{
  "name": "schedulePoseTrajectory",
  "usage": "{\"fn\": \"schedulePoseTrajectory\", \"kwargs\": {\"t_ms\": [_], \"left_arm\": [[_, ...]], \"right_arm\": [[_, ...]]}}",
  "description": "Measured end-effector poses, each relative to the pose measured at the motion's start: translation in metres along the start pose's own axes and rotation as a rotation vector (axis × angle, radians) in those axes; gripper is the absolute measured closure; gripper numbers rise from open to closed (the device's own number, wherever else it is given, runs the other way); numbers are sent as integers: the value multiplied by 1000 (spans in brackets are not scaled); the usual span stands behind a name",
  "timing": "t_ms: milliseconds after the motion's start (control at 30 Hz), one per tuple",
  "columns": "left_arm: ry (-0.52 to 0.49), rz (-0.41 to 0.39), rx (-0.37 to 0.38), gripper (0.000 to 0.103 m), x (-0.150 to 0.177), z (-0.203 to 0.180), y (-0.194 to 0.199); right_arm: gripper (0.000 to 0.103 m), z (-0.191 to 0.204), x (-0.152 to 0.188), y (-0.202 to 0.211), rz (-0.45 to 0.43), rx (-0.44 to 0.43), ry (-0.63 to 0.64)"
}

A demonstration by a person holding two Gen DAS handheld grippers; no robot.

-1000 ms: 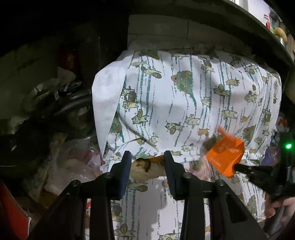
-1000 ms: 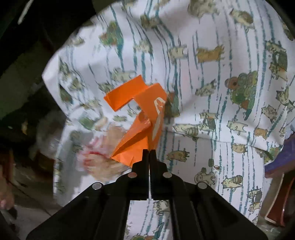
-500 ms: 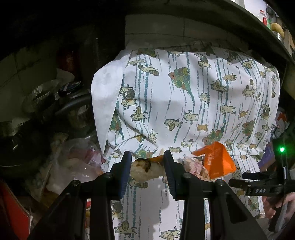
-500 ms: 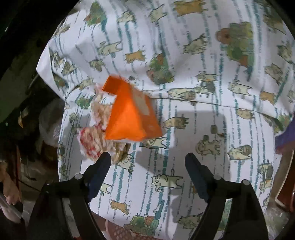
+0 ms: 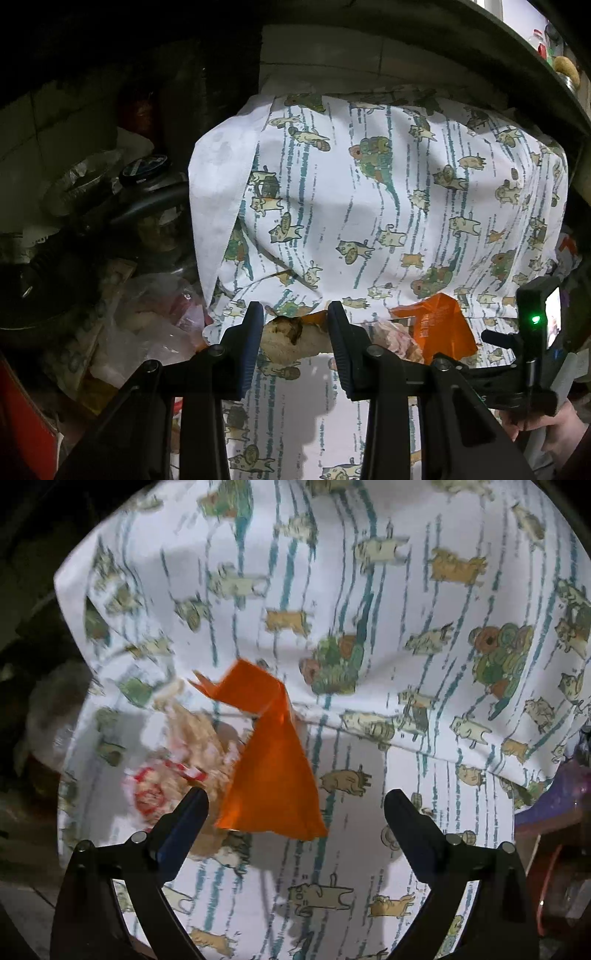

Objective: Collect trash
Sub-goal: 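Lift the orange box with the right tool while the left lifts the bread crust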

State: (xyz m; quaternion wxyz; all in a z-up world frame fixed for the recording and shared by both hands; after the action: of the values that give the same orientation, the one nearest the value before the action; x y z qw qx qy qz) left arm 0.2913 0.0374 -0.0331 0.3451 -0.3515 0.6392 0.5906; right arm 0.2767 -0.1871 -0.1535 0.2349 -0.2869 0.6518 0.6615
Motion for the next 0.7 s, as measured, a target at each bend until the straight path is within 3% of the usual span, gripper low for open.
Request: {"fn": "schedulePoseTrajectory", "kwargs": {"t_ms": [100, 167, 200, 367, 700], "left_arm": [[12, 11, -4, 65, 2, 5, -3], [11, 12, -9, 65, 2, 7, -3], [9, 10, -10, 65, 2, 8, -2], [-17, -2, 5, 65, 2, 2, 4], [-73, -46, 19, 65, 1, -15, 21]], "right_arm": [[8, 0, 6, -9, 33, -13, -22], [35, 1, 7, -9, 41, -41, -32], [58, 2, 7, -9, 46, -45, -27], [61, -3, 0, 9, -25, -52, -44], [62, -14, -30, 71, -281, -73, -59]]}}
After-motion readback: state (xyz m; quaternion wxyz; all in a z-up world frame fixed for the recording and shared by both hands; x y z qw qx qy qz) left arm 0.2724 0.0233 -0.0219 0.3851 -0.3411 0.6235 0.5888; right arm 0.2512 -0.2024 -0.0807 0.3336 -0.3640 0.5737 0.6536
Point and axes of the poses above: each gripper's, at about its wrist camera, not at the fingertips, and y roughly against the way its jaws point, z to its left, x to its underside, the point moved 7 cm from there along -y, roughly the way its jaws point, and after that the axes turned 15 degrees about -z, right-handed, at the moved point
